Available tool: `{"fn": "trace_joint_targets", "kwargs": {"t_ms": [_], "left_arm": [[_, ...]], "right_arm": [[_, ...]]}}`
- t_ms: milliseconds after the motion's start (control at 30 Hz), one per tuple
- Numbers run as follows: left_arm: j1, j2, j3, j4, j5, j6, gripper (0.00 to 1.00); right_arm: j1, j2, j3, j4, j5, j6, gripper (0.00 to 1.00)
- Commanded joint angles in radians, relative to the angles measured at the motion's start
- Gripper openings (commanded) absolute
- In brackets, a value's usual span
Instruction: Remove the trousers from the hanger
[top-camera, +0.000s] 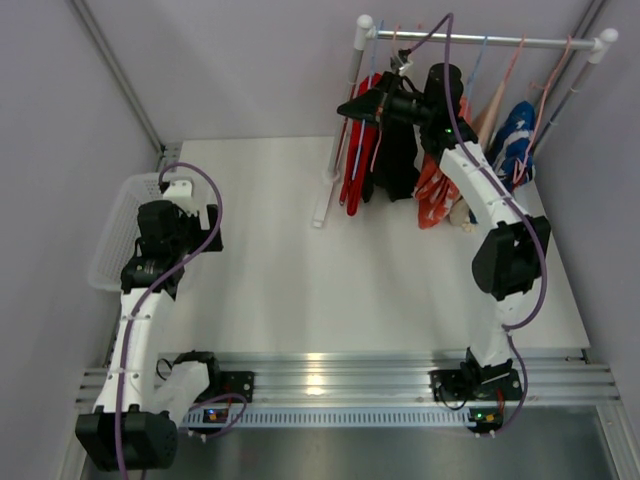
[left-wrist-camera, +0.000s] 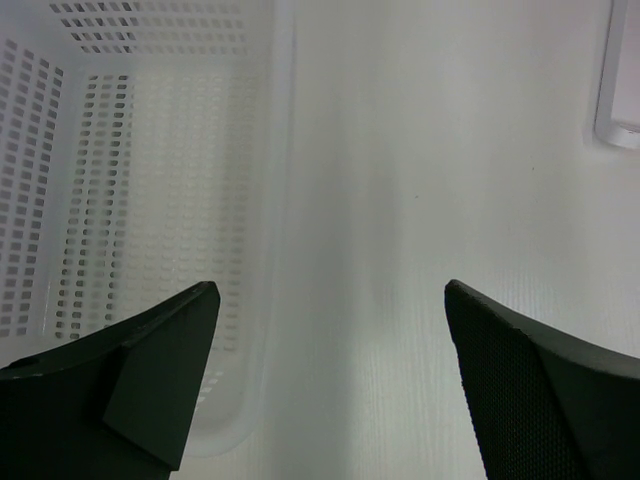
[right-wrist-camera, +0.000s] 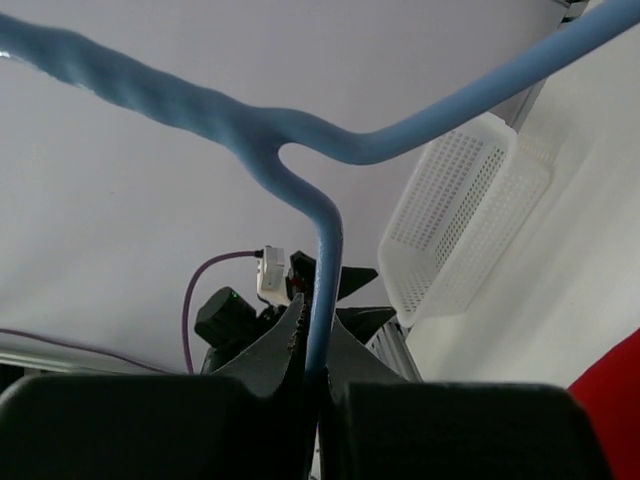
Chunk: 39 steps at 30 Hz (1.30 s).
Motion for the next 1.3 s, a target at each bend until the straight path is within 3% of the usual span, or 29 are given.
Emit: {"fn": "trace_joint_targets", "kwargs": {"t_ms": [0, 333, 567, 733, 867, 1033, 1267], "left_arm": [[0.003, -0.018, -0.004, 0.037, 0.021, -0.015, 0.99], [0.003, -0.032, -0.010, 0.040, 0.029, -0.017, 0.99], [0.005, -0.027, -0.008, 0.046, 0.027, -0.015, 0.99], [0.003, -0.026, -0.004, 0.042, 0.026, -0.015, 0.99], [0.005, -0.035, -0.005, 0.038, 0.020, -0.015, 0.99], [0.005, -0.039, -0.008, 0.034, 0.036, -0.017, 0.99], [0.003, -0.108, -0.015, 0.012, 0.134, 0.025, 0.99]], "right_arm": [[0.006, -0.112, 0.092, 0.161, -0.044, -0.117, 0.00], [0.008, -0.301, -0.140, 0.099, -0.083, -0.283, 0.00], [0.005, -0.295, -0.070, -0.103, -0.071, -0.536, 0.00], [-0.003, -0.215, 0.042, -0.121, -0.072, -0.536, 0.00], [-0.001, -0.231, 0.035, -0.073, -0.080, -0.498, 0.00], [0.006, -0.347, -0.077, -0.072, -0.103, -0.477, 0.00], [0.083, -0.576, -0.286, -0.189, -0.098, -0.570, 0.00]]}}
